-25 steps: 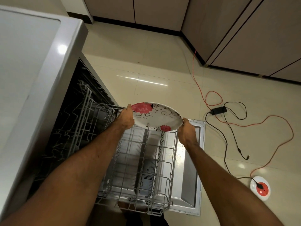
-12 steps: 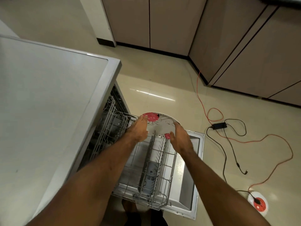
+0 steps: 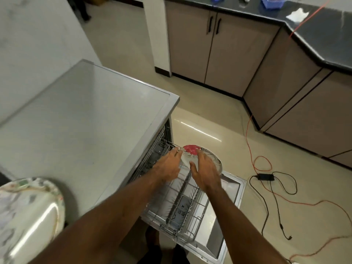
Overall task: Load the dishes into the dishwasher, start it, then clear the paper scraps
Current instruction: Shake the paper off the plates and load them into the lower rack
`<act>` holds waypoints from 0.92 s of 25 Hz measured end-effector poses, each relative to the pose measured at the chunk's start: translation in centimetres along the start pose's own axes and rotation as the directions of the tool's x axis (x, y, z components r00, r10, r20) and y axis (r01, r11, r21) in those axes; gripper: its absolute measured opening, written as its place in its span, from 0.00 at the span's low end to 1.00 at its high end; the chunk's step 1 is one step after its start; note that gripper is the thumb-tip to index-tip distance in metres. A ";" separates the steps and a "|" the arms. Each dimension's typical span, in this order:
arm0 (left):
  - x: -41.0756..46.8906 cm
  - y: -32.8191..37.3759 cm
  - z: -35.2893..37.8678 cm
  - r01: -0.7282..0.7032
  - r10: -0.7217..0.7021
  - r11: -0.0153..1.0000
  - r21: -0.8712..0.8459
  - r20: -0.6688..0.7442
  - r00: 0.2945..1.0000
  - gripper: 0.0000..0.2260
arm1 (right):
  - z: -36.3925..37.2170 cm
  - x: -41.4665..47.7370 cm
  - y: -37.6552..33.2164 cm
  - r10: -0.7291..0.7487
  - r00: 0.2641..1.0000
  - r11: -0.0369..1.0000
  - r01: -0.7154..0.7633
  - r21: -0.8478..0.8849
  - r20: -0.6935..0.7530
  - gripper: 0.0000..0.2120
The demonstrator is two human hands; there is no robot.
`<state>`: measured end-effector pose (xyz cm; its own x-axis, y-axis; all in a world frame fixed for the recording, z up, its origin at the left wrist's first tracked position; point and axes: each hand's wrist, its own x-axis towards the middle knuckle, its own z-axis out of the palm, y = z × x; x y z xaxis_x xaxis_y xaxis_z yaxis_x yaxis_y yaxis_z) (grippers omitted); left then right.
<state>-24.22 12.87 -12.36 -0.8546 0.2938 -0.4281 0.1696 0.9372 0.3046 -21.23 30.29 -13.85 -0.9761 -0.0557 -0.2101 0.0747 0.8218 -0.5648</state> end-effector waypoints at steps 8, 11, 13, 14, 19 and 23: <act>-12.9 -3.8 -6.1 0.054 -0.130 0.966 -0.254 -0.291 0.948 0.34 | -2.0 -2.1 -11.9 -0.428 0.903 0.903 0.429 -0.019 0.042 0.26; -18.3 -7.4 -7.0 0.152 -0.270 0.932 -0.329 -0.352 0.896 0.35 | -0.8 -2.6 -17.8 -0.533 0.841 0.844 0.536 -0.008 0.089 0.23; -21.8 -10.3 -7.1 0.222 -0.359 0.904 -0.365 -0.369 0.857 0.35 | 1.0 -3.2 -21.8 -0.611 0.778 0.786 0.618 -0.005 0.145 0.22; -23.7 -11.8 -7.0 0.252 -0.398 0.889 -0.384 -0.373 0.838 0.35 | 2.2 -3.8 -23.8 -0.653 0.736 0.749 0.663 0.006 0.177 0.21; -34.0 -17.7 -4.3 0.411 -0.610 0.764 -0.497 -0.352 0.710 0.33 | 9.0 -8.3 -31.9 -0.634 0.668 0.730 0.683 0.016 0.389 0.17; -43.7 -22.3 0.2 0.532 -0.802 0.570 -0.626 -0.286 0.524 0.31 | 14.5 -11.5 -35.8 -0.518 0.782 0.829 0.559 -0.022 0.348 0.14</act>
<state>9.51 -20.82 -0.62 -0.7241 -0.6519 -0.2251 -0.6651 0.5735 0.4784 -9.72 -6.74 -2.77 -0.7308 -0.6660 -0.1493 -0.4878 0.6626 -0.5683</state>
